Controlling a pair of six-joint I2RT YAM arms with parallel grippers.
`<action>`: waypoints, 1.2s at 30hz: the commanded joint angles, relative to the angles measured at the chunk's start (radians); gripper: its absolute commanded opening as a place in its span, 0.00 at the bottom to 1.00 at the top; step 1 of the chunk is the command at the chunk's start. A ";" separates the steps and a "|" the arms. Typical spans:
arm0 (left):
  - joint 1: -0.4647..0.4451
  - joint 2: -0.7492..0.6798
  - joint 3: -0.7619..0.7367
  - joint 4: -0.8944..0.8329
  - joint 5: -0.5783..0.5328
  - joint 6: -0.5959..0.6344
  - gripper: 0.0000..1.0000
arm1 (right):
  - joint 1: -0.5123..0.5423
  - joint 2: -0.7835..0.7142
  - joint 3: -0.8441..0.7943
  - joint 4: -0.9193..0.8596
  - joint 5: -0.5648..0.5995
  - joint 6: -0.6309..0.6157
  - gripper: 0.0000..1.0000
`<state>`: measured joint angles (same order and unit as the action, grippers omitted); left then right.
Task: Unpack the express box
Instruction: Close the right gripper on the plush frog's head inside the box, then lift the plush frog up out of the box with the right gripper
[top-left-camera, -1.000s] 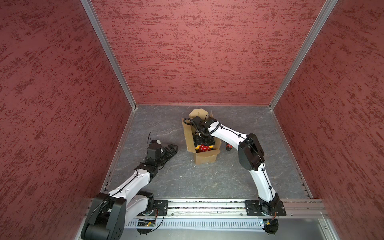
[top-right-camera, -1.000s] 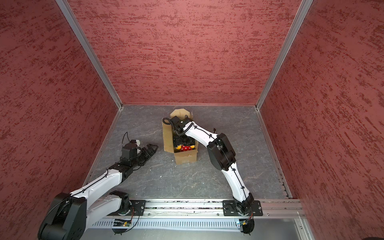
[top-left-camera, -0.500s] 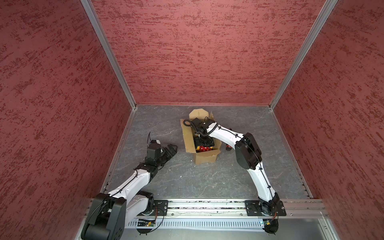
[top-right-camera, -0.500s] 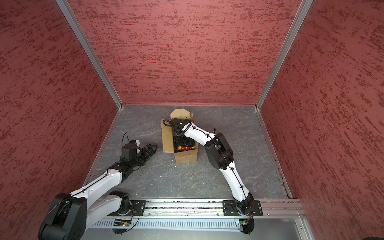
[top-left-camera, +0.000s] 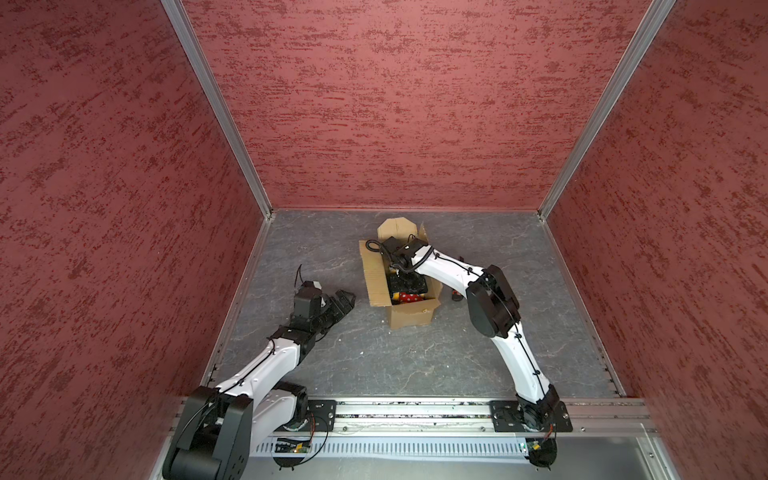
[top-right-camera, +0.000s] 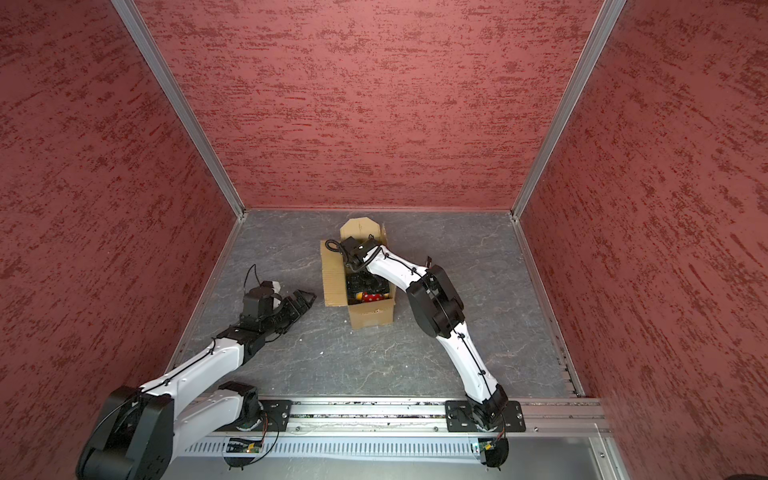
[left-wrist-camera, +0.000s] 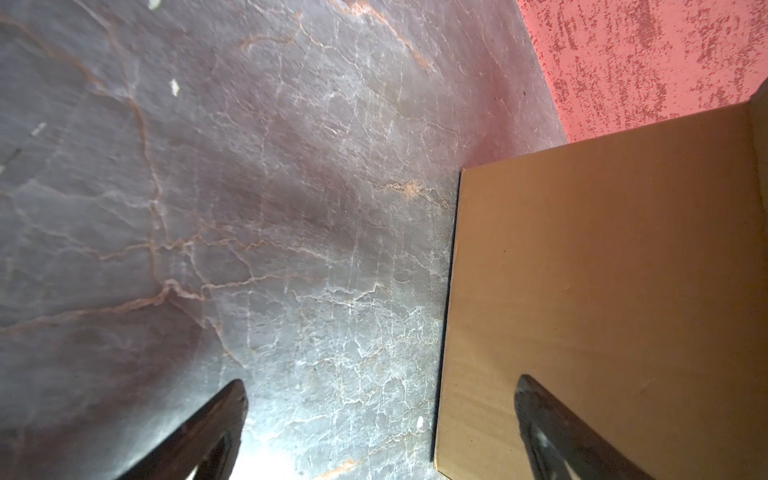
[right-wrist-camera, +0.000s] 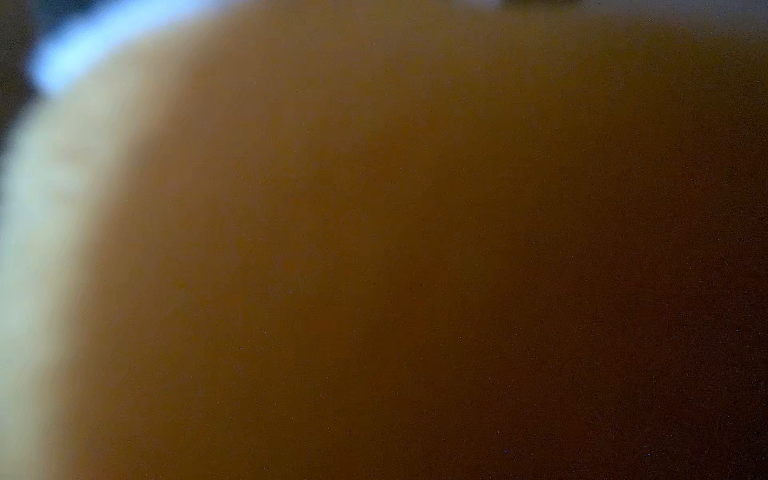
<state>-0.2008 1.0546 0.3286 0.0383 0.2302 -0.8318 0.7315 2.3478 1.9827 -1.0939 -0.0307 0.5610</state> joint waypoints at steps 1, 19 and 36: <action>0.008 -0.009 0.017 -0.011 0.005 0.025 1.00 | 0.008 0.111 -0.029 0.034 -0.080 0.010 0.89; 0.017 -0.019 0.023 -0.026 0.014 0.031 1.00 | 0.008 0.136 -0.031 0.059 -0.113 0.000 0.63; 0.018 -0.015 0.033 -0.024 0.014 0.031 1.00 | 0.008 0.063 -0.015 0.005 -0.063 -0.005 0.18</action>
<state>-0.1905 1.0405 0.3351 0.0151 0.2382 -0.8204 0.7292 2.3623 2.0029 -1.0592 -0.0574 0.5499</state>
